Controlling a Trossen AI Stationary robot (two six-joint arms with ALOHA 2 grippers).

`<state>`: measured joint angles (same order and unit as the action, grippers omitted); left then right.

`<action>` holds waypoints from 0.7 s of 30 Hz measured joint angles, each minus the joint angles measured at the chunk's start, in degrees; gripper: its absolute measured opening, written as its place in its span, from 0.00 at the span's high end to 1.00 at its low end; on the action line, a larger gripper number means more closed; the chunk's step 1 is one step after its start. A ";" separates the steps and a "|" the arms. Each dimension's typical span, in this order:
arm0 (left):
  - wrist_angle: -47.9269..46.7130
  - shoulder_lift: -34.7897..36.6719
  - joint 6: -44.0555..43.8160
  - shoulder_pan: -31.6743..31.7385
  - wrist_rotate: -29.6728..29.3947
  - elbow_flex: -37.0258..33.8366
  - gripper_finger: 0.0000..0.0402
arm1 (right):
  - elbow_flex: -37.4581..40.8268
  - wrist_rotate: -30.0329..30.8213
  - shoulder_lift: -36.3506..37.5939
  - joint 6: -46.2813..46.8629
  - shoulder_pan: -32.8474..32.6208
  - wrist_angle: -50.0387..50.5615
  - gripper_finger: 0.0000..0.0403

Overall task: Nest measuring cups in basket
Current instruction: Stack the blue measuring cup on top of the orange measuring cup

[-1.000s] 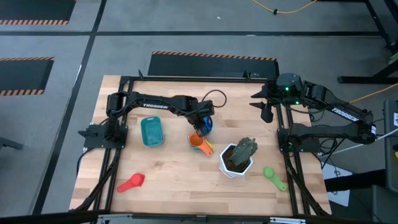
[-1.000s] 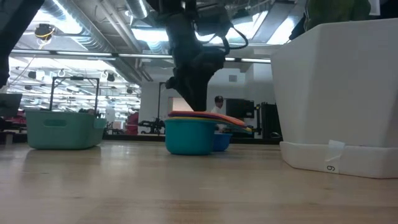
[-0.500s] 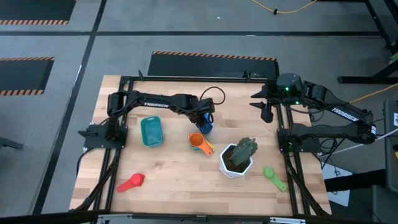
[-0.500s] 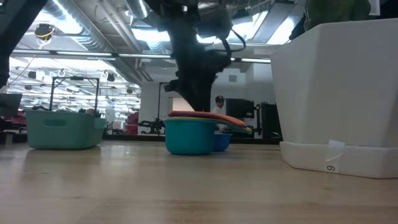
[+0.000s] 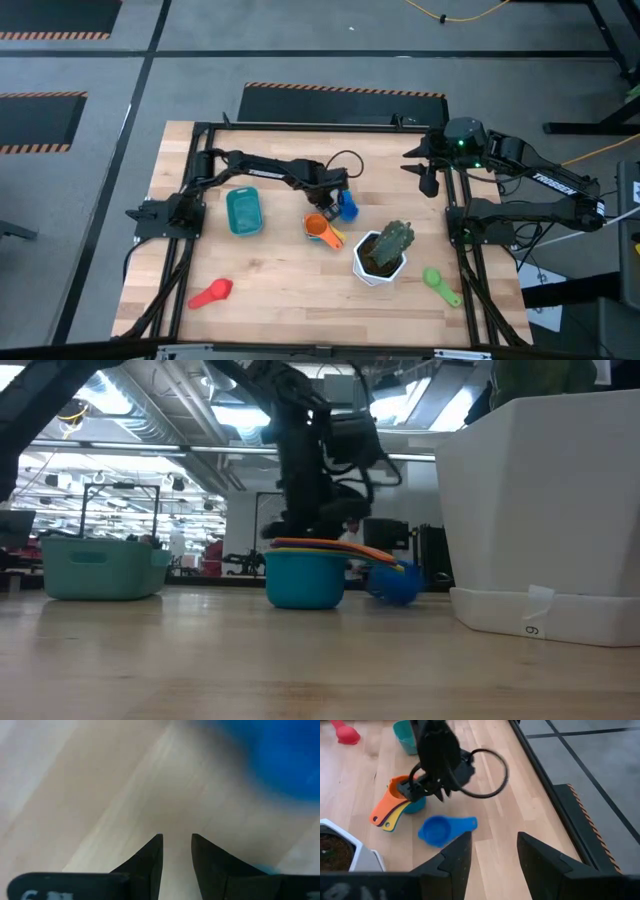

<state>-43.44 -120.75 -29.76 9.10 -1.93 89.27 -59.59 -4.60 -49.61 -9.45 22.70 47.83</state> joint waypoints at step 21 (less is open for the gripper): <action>0.05 4.99 9.80 0.87 -0.42 -0.07 0.77 | 0.00 -0.30 -1.78 1.97 0.02 0.62 0.60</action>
<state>-43.39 -115.76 -19.96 9.97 -2.35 89.21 -59.59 -4.90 -51.39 -7.48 22.72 48.45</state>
